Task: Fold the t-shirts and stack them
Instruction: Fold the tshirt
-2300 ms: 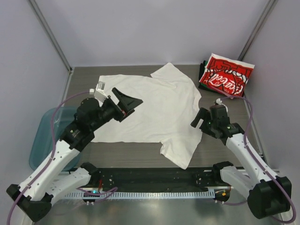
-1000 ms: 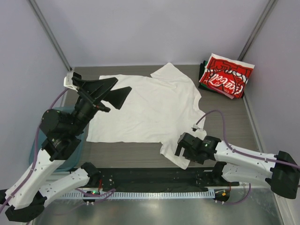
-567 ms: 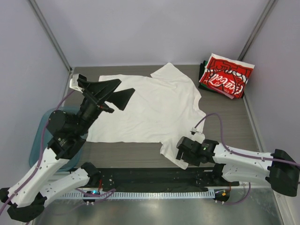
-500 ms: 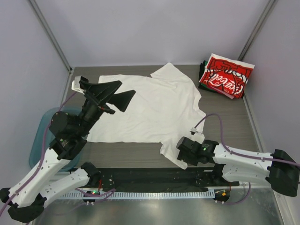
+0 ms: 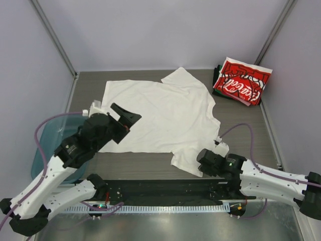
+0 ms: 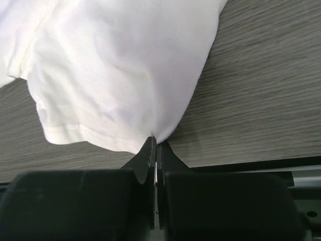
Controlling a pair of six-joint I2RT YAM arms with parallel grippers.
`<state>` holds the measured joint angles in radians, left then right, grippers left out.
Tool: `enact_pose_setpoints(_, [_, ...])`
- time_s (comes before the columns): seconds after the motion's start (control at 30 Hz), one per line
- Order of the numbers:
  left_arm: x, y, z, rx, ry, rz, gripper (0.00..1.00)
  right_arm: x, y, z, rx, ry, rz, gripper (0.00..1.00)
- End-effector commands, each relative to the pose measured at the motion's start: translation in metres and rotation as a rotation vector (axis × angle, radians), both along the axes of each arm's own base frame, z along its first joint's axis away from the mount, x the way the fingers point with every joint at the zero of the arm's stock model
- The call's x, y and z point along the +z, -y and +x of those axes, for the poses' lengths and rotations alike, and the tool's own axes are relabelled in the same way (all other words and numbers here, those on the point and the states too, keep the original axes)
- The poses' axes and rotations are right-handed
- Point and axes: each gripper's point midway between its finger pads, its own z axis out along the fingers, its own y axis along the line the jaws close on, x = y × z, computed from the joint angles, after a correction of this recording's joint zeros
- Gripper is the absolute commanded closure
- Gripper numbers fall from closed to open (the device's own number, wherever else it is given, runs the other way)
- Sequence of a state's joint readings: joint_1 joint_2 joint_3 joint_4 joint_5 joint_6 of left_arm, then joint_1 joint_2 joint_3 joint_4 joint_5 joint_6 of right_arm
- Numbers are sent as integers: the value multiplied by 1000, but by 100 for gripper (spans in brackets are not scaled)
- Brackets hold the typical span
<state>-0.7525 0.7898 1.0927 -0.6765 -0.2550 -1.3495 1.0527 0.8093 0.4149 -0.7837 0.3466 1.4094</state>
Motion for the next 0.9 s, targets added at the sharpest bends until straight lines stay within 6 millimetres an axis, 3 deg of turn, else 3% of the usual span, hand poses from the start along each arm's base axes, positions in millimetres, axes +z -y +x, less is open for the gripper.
enact_pose_setpoints(0.0, [-115, -48, -18, 83, -257, 381, 0, 17, 14, 15, -105, 95, -3, 99])
enact_pose_setpoints(0.03, [-141, -55, -24, 94, -309, 420, 0, 24, 15, 17, -113, 115, 16, 99])
enact_pose_setpoints(0.13, [-178, -77, -33, 192, -381, 457, 0, 54, 29, 32, -156, 213, -28, 99])
enact_pose_setpoints(0.27, [-203, -99, -39, 285, -410, 490, 0, 97, 52, 40, -181, 298, -106, 99])
enact_pose_setpoints(0.43, [-226, -125, -46, 415, -457, 510, 2, 104, 71, 36, -217, 323, -113, 99])
enact_pose_setpoints(0.57, [-250, -146, -52, 487, -518, 542, 4, 113, 75, 35, -231, 354, -51, 99])
enact_pose_setpoints(0.87, [-274, -154, -51, 517, -589, 597, 10, 131, 83, 40, -230, 394, -92, 99])
